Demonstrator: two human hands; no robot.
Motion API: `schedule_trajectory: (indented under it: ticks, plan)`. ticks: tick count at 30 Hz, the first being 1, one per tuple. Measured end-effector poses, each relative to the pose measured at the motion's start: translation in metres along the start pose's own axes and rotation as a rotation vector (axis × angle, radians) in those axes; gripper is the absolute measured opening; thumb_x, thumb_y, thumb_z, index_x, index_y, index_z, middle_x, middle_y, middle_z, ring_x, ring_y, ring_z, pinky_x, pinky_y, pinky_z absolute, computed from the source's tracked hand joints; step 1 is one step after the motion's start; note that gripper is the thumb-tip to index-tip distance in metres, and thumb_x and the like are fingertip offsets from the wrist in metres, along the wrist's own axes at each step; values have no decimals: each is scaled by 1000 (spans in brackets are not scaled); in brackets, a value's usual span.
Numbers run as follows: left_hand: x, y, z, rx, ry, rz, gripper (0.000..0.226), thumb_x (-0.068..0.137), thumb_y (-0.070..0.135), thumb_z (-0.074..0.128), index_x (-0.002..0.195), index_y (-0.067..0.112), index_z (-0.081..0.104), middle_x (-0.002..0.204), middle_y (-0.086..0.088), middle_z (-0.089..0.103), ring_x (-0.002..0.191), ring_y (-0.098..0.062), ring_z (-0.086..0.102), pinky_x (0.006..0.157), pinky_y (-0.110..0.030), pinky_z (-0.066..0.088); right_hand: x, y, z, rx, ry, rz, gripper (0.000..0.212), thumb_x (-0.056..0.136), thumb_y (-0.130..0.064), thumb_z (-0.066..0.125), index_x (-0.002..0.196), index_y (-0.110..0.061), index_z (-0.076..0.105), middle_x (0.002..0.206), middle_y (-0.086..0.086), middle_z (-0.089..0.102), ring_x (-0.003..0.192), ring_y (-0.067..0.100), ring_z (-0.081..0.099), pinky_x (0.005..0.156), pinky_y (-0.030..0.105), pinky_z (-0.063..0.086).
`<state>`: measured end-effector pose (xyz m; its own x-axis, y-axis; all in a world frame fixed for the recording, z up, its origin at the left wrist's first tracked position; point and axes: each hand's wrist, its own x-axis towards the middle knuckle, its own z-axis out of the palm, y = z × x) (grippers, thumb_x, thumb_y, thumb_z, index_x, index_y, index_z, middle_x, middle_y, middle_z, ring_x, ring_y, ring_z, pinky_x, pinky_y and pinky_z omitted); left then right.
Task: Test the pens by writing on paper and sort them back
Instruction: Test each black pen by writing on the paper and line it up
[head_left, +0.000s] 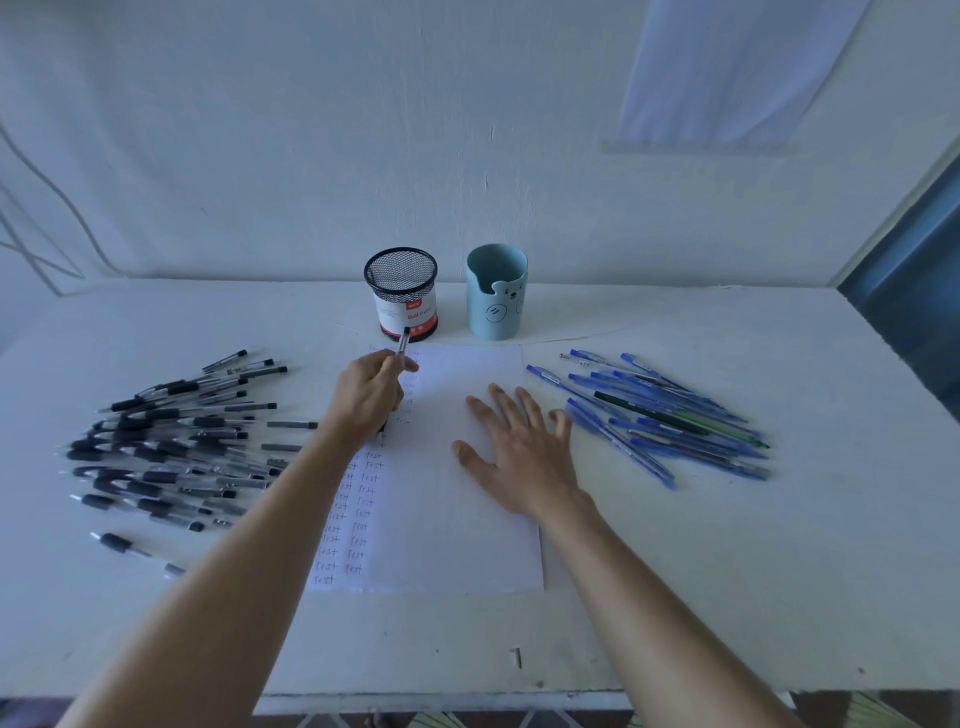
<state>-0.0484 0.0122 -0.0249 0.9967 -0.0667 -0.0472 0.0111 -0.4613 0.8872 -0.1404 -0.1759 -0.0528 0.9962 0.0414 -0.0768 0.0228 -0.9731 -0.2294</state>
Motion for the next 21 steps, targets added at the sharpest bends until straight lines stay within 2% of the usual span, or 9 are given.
schedule_trajectory:
  ticks: [2,4,6,9,12,14,16,18,21]
  plan:
    - [2,3,4,231,-63,31,19,98,24,50,97,18,68,65,-4,63,66,-25,57,59,-32,43,0,0,-1,5,1,0,62,100,-59,25,156,-36,13,166,-10,3,153,18,0,118,57,8]
    - [0,6,12,467,-99,84,18,93,29,57,107,20,65,74,-6,68,84,-27,60,64,-33,41,-1,1,-2,54,17,5,60,102,-46,28,157,-28,13,166,-9,6,152,16,2,117,55,8]
    - [-2,7,24,502,-107,113,28,91,35,62,115,21,62,84,-7,69,97,-27,58,69,-33,39,-1,2,-3,172,59,31,57,100,-31,33,154,-21,19,165,-6,14,151,12,7,116,50,9]
    - [-6,12,41,486,-117,89,41,90,43,67,122,20,59,96,-8,69,99,-23,52,68,-33,37,-1,3,-3,266,124,55,56,95,-25,32,150,-18,28,160,-4,27,148,9,17,113,44,12]
    - [-10,18,51,513,-131,44,46,90,53,64,123,21,57,102,-6,66,97,-19,48,63,-32,35,1,5,-1,266,143,68,52,98,-19,36,149,-17,30,156,-4,32,146,8,21,111,41,14]
    - [-10,18,47,463,-89,12,39,94,52,58,119,22,58,99,-5,66,100,-17,49,68,-32,38,3,4,0,285,166,80,49,98,-19,37,148,-19,33,152,-5,39,143,7,27,109,41,16]
    - [-7,13,38,442,63,37,26,98,39,52,114,20,61,91,-9,70,96,-26,59,68,-34,43,6,2,0,308,206,86,46,99,-20,39,145,-26,37,144,-9,46,138,8,33,106,43,17]
    - [-4,3,30,513,205,99,26,98,24,49,118,18,64,106,-11,69,105,-34,57,79,-39,45,9,-3,0,274,245,77,43,99,-25,43,142,-36,43,143,-9,47,138,14,34,103,47,19]
    - [-1,-15,28,633,191,169,35,98,22,50,131,22,62,134,-7,56,128,-31,41,100,-43,33,14,-14,1,137,246,35,35,99,-39,45,133,-42,53,146,-4,45,136,22,35,96,47,23]
